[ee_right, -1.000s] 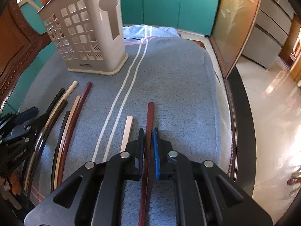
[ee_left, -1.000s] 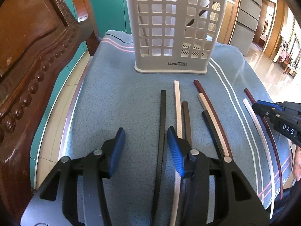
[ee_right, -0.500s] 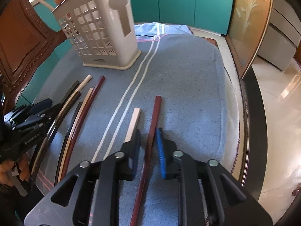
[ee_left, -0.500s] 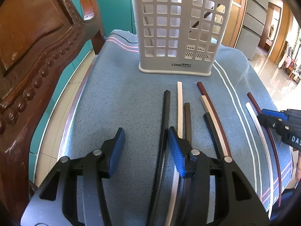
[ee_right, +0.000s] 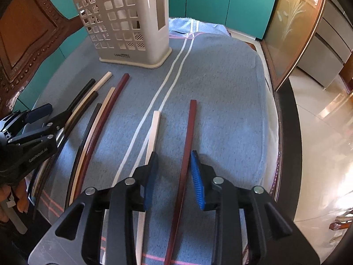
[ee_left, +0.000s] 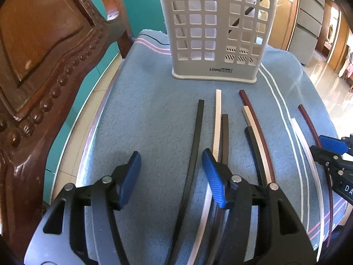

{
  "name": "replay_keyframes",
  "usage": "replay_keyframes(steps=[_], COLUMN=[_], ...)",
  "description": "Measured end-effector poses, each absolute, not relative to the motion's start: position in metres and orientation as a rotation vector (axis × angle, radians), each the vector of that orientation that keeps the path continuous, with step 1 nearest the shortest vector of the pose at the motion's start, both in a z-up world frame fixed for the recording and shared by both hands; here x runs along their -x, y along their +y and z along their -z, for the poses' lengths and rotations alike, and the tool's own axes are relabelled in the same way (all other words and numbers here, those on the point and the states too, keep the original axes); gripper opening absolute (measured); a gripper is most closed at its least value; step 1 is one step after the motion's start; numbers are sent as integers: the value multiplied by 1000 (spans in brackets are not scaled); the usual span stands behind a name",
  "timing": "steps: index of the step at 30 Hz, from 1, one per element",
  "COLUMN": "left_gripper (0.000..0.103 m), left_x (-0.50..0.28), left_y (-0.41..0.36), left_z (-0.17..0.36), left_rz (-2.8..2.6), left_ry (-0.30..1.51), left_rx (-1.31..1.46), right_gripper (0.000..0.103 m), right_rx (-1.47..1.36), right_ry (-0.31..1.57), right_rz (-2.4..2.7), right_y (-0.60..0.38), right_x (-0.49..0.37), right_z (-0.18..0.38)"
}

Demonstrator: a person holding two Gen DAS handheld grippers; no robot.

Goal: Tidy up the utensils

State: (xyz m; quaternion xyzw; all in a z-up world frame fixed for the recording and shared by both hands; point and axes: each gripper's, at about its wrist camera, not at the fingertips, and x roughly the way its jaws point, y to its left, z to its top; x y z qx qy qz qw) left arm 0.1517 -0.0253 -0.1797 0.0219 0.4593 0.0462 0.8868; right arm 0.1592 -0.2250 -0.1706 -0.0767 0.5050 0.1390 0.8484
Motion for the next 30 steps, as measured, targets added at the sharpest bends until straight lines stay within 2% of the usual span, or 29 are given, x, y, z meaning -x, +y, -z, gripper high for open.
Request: replay_keyframes(steps=[5,7,13,18,24,30], left_gripper=[62,64,64,65,66,69], left_x=[-156,-161,-165,-164,-166,-168], left_y=[-25,-22,-11,-5,-5,-1], left_z=[178,179,181,183,183,185], left_rz=[-105,-103,-58,-32,-12,0], left_ry=[988,998,998,984,987,981], left_rx=[-35,-44,-6,9,-15,-12], right_gripper=[29,21,7,7,7,7], right_rx=[132,129,116,120,73,62], right_ry=[1064,1062,1057,1017,892,902], right_rz=[-296,-305,-288,-282,-280,-279], right_y=[-226,-225,-224,-218,-220,-219], right_x=[-163,-166,-176,-176,-171,-179], right_z=[170,170,171,170,144,144])
